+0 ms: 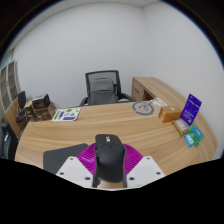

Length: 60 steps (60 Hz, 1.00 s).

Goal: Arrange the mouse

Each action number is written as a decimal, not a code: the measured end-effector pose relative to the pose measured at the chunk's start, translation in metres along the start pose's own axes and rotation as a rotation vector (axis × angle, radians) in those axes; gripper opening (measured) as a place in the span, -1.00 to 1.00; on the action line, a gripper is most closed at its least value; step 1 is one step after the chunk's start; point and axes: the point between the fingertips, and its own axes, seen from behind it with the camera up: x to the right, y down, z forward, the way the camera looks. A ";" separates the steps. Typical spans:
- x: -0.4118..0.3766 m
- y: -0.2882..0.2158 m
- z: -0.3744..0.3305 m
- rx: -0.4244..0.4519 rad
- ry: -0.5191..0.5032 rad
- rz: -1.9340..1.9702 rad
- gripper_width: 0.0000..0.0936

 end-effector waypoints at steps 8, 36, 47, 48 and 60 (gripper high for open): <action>-0.069 0.004 0.000 -0.006 -0.076 -0.037 -0.31; -0.163 0.102 0.050 -0.095 -0.084 -0.100 -0.29; -0.163 0.129 0.069 -0.113 -0.060 -0.110 -0.28; -0.164 0.131 0.071 -0.117 -0.058 -0.109 -0.28; -0.164 0.140 0.072 -0.114 -0.053 -0.100 0.08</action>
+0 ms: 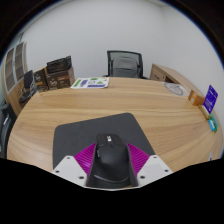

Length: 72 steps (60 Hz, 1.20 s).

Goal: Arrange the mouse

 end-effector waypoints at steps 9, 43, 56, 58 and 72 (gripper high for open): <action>-0.008 -0.002 -0.011 -0.013 -0.057 0.000 0.88; 0.127 -0.064 -0.284 0.118 0.055 -0.021 0.83; 0.171 -0.024 -0.360 0.134 0.082 0.007 0.83; 0.175 -0.018 -0.368 0.133 0.080 0.013 0.83; 0.205 0.016 -0.402 0.134 0.092 0.018 0.82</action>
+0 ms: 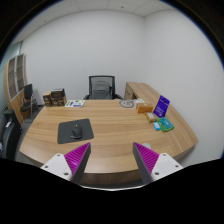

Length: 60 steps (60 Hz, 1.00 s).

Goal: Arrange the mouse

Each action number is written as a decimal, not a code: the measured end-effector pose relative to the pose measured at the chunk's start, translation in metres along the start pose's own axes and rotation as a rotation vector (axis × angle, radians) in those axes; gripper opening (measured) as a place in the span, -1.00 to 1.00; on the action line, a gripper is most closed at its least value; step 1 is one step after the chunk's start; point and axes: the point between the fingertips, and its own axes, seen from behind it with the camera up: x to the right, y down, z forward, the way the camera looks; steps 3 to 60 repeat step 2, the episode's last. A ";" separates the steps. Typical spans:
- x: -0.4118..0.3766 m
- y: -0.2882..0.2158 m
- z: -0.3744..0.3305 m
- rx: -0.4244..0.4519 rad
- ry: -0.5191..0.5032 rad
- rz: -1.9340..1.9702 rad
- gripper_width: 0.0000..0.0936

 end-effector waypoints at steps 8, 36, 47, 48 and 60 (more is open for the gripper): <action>0.001 0.003 -0.004 -0.003 -0.004 0.006 0.83; 0.001 0.003 -0.004 -0.003 -0.004 0.006 0.83; 0.001 0.003 -0.004 -0.003 -0.004 0.006 0.83; 0.001 0.003 -0.004 -0.003 -0.004 0.006 0.83; 0.001 0.003 -0.004 -0.003 -0.004 0.006 0.83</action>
